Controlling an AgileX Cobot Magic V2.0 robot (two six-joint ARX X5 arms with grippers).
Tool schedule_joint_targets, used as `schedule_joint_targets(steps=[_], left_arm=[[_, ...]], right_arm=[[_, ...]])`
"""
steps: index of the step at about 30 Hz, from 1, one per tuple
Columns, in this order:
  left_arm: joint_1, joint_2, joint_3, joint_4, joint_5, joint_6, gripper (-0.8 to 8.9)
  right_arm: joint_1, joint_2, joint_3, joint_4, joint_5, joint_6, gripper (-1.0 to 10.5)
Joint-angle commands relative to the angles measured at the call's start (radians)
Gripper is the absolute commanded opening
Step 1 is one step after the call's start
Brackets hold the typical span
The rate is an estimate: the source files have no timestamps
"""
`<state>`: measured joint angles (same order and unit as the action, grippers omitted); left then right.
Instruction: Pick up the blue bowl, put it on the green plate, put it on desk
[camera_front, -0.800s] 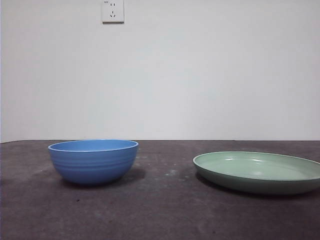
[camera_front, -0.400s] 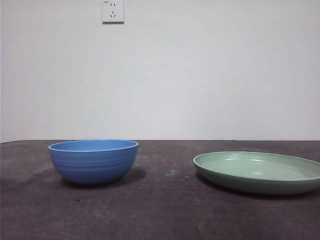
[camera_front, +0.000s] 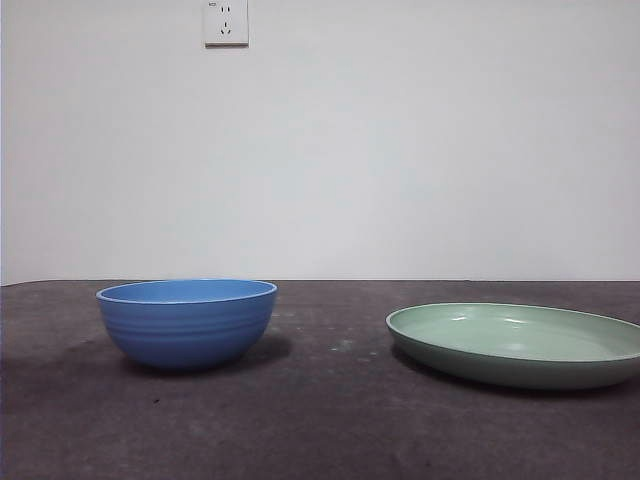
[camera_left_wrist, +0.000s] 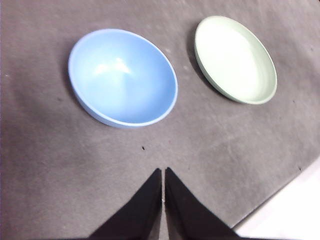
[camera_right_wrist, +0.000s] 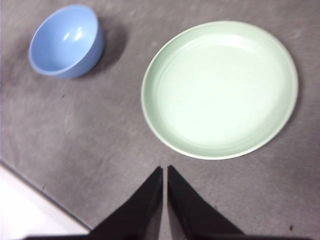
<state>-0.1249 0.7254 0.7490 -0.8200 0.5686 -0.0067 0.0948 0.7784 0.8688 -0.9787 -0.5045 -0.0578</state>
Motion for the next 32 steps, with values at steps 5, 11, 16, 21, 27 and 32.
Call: schedule_joint_targets(steps=[5, 11, 16, 21, 27, 32], left_arm=[[-0.008, 0.006, 0.025, 0.007, 0.005, 0.025, 0.27], [-0.008, 0.006, 0.025, 0.007, 0.005, 0.024, 3.59], [-0.008, 0.006, 0.025, 0.008, 0.005, 0.021, 4.38], [-0.008, 0.007, 0.027, 0.018, 0.005, 0.019, 4.37], [-0.009, 0.032, 0.053, 0.047, 0.0, -0.014, 4.32], [-0.038, 0.113, 0.131, 0.05, -0.069, -0.014, 4.28]], right_arm=[[0.035, 0.011, 0.018, 0.003, -0.004, -0.028, 0.1], [0.035, 0.011, 0.018, 0.005, -0.003, -0.011, 3.9], [0.035, 0.011, 0.018, 0.005, -0.003, -0.008, 3.9], [0.035, 0.011, 0.018, 0.005, -0.003, -0.008, 3.9], [0.035, 0.011, 0.018, 0.006, -0.003, -0.008, 3.9], [0.035, 0.011, 0.018, 0.006, -0.003, -0.008, 3.9]])
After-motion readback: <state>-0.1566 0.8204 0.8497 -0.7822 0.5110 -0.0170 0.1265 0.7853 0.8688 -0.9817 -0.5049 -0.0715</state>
